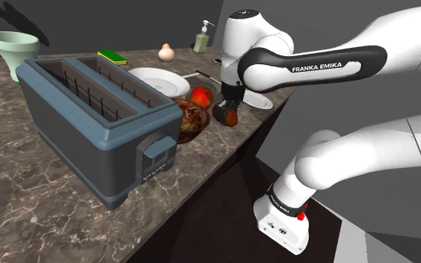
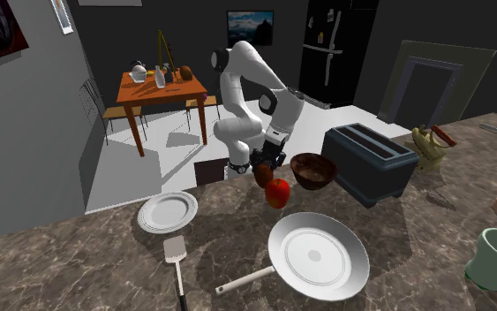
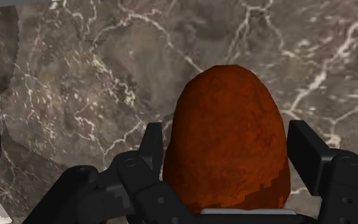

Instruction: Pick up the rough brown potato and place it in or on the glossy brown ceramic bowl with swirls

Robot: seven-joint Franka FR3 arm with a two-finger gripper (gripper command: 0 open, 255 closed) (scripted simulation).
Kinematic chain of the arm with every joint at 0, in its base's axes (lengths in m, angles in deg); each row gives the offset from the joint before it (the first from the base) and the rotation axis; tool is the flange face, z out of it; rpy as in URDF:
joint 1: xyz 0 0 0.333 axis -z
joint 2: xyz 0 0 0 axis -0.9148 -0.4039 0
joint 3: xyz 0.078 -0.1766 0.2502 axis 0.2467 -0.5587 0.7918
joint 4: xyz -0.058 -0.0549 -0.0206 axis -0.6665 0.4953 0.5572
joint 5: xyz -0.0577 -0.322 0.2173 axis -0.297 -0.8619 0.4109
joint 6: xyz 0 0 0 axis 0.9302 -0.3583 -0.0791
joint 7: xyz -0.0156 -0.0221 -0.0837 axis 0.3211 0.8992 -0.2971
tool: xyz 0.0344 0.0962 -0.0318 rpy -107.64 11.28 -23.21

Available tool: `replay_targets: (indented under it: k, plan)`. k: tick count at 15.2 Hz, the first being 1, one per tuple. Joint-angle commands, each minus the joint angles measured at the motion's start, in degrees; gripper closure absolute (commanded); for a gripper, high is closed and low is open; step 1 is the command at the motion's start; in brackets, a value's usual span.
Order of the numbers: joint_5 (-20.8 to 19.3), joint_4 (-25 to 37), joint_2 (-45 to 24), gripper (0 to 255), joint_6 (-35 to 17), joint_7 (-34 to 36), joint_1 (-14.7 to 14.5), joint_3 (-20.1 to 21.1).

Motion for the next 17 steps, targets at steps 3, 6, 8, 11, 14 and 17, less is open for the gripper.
replay_targets:
  k: [3, 6, 8, 11, 14, 17]
  plan:
    - [0.1, 2.4, 1.0, 255, 3.2, -1.1, 0.0, -0.4]
    - [0.1, 4.4, 1.5, 255, 5.6, -1.8, 0.1, -0.6]
    - [0.1, 5.7, 1.8, 255, 7.2, -2.2, 0.1, -0.7]
    - [0.1, 7.8, 2.0, 255, 9.5, -2.8, 0.2, -0.9]
    - [0.1, 10.0, 2.1, 255, 11.7, -3.4, 0.2, -1.1]
    - [0.1, 12.3, 2.1, 255, 13.9, -4.0, 0.4, -1.2]
